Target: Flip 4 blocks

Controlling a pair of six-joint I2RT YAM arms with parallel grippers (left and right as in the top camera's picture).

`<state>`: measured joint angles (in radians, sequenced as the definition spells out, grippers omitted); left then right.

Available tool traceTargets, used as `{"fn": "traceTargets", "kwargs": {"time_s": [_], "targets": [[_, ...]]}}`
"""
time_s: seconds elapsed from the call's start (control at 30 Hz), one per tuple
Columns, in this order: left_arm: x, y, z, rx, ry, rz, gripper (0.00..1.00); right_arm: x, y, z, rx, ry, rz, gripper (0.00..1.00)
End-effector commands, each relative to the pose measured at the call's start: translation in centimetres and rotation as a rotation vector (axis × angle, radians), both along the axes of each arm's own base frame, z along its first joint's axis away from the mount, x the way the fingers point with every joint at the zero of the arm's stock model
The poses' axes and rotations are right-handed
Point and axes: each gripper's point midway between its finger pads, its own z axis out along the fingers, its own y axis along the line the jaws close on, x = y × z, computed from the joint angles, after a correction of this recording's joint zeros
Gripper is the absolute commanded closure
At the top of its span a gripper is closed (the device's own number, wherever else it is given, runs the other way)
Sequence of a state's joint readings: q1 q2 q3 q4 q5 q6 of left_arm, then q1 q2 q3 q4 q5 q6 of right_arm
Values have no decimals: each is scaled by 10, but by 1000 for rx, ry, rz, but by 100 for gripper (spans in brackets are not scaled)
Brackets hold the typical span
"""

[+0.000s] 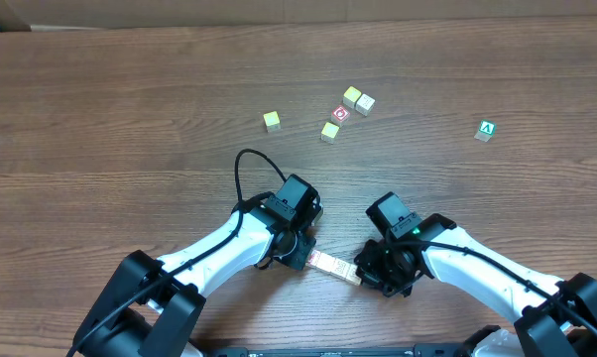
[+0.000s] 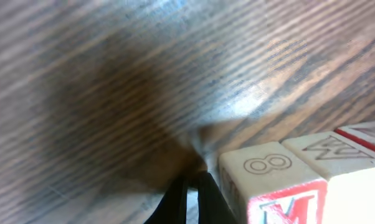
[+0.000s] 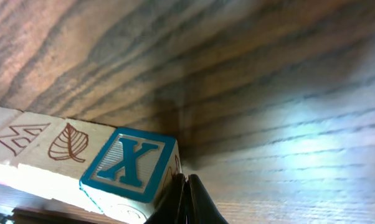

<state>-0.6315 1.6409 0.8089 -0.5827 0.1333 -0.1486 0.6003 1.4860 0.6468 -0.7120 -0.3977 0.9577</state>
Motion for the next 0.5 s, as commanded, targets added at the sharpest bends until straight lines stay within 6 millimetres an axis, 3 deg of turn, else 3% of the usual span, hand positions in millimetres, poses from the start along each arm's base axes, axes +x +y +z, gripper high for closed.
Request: {"fn": "traceTargets", "kwargs": {"time_s": [0.0,0.47], "targets": [[-1,35,-24,173,-19,-20,96,-4,6,2,3,33,-40,96],[5,30,-24,152,-47,-39,96,-7,14,5,32,68,-68,96]]}}
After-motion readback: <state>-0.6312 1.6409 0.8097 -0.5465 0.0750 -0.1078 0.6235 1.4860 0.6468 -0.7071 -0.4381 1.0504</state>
